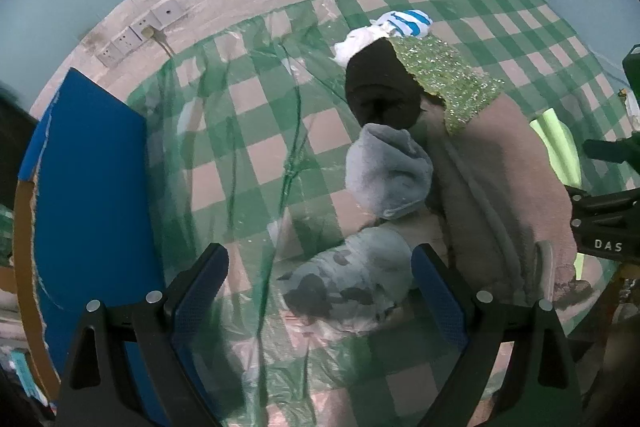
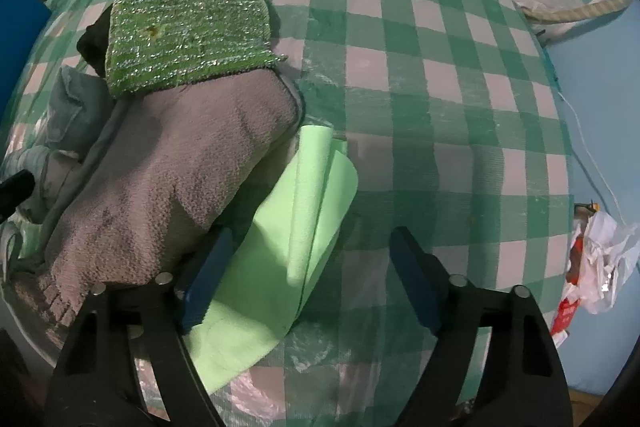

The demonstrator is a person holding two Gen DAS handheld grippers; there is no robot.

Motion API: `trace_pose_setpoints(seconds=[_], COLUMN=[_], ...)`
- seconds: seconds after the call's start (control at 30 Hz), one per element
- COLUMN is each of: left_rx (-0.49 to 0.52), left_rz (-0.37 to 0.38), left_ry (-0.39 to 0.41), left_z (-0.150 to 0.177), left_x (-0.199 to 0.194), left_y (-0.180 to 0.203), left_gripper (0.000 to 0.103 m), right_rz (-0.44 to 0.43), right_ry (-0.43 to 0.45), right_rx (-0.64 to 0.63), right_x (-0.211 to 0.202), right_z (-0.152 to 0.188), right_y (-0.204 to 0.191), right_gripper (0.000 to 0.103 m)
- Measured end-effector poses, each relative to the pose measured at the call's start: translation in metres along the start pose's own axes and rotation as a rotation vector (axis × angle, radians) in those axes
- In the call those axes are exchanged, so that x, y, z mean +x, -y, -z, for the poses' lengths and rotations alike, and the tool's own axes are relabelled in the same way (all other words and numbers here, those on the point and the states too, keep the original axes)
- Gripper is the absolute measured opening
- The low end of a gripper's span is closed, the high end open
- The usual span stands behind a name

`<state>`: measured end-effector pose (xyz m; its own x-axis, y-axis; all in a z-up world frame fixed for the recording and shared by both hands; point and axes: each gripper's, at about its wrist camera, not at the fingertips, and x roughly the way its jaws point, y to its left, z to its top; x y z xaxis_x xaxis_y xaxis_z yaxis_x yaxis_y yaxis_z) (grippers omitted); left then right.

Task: Organize soft objects
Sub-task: 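Lower the right tool to the light green cloth while the left tool approaches the silver foil bundle, then close the right gripper on the light green cloth while the left gripper grasps the silver foil bundle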

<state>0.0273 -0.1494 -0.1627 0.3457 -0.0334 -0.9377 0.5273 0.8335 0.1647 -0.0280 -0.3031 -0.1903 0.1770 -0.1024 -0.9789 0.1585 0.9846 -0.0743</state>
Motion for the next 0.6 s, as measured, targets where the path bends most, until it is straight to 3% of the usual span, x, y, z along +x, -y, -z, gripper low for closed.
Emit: trace_pose_setpoints(seconds=[0.07,0.13,0.33,0.6], left_rx=[-0.004,0.003,0.014,0.009], left_rz=[0.013,0.025,0.048,0.086], left_ry=[-0.003,-0.005,-0.01,-0.039], left_z=[0.001,0.0,-0.001,-0.001], left_x=[0.001,0.002,0.005,0.015], left_y=[0.001,0.003,0.013,0.017], left_gripper=[0.094,0.094,0.094,0.094], right_rz=[-0.007,-0.034,-0.029,-0.027], right_ry=[-0.006,-0.009,0.006,0.009], right_rx=[-0.004,-0.01,-0.06,-0.03], right_x=[0.004,0.005,0.004,-0.01], right_z=[0.001,0.003,0.006,0.003], right_y=[-0.002,-0.005,-0.022,-0.017], right_gripper=[0.07,0.05,0.016,0.011])
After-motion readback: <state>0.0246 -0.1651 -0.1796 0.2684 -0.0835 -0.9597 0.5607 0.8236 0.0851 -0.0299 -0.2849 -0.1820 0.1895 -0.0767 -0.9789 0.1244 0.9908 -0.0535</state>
